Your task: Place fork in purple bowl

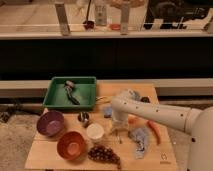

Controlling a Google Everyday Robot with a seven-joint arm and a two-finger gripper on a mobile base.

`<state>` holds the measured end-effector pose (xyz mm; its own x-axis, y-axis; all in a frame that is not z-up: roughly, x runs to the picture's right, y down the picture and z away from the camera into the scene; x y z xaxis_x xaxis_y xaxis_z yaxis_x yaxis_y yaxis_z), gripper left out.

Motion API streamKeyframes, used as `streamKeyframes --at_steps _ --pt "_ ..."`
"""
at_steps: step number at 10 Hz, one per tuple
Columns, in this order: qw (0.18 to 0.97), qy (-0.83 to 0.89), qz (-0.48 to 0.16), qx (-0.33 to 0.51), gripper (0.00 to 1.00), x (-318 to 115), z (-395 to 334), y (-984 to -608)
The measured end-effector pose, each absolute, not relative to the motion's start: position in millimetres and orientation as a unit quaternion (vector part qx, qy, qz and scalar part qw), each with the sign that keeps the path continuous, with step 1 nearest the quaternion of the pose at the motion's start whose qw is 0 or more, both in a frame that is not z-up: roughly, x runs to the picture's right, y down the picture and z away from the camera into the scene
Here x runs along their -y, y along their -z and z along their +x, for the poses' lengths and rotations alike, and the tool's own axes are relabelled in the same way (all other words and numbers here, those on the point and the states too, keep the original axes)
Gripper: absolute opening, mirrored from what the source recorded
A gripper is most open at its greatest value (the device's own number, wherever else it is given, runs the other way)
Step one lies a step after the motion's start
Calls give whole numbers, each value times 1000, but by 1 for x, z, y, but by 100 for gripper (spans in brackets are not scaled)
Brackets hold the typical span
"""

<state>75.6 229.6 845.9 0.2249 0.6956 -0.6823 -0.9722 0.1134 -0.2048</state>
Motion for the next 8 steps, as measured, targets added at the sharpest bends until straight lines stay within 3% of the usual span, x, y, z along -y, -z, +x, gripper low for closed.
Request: streamKeyframes --at_steps 1,6,8 --pt "712 -586 -318 -219 44 -229 78 -846" --pt "714 -585 -316 -222 27 -226 78 -842" --pt "722 -575 -314 -221 11 -228 71 -843"
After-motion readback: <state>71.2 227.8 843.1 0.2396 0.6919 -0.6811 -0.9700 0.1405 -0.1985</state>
